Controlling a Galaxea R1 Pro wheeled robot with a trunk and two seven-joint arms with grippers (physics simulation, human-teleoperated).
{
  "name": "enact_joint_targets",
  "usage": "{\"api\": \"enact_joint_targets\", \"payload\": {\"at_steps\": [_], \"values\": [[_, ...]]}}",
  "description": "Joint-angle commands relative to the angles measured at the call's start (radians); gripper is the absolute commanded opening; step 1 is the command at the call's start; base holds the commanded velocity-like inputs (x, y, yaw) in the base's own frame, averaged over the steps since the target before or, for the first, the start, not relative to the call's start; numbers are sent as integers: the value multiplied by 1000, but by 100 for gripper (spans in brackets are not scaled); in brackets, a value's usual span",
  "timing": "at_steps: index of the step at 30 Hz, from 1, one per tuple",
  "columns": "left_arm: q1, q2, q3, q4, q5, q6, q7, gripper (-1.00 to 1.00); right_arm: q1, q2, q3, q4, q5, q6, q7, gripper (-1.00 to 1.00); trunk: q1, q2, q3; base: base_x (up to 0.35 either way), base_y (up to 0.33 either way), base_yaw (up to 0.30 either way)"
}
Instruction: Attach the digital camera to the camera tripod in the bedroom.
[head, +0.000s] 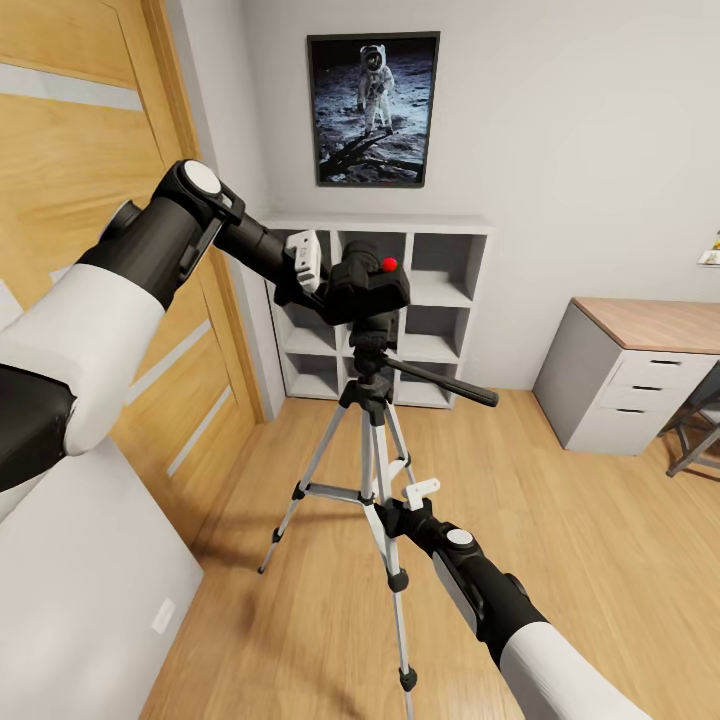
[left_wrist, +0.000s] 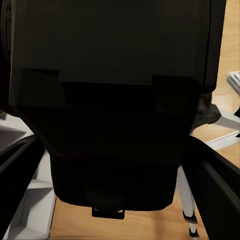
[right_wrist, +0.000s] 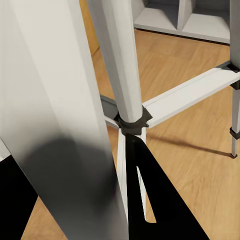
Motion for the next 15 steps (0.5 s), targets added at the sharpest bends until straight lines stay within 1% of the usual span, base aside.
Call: {"api": "enact_joint_targets", "payload": {"at_steps": [1,15], "values": [[-1,2,-3,-1,-2,10,-1,-100,-1,-1,4,3,5,6,-30,-100,1,-2,-2,0,0,0],[-1,4,-5,2,-3,4,7,-100,-1,-1,4,3,5,6,-30,-100,1,-2,-2,0,0,0]]}}
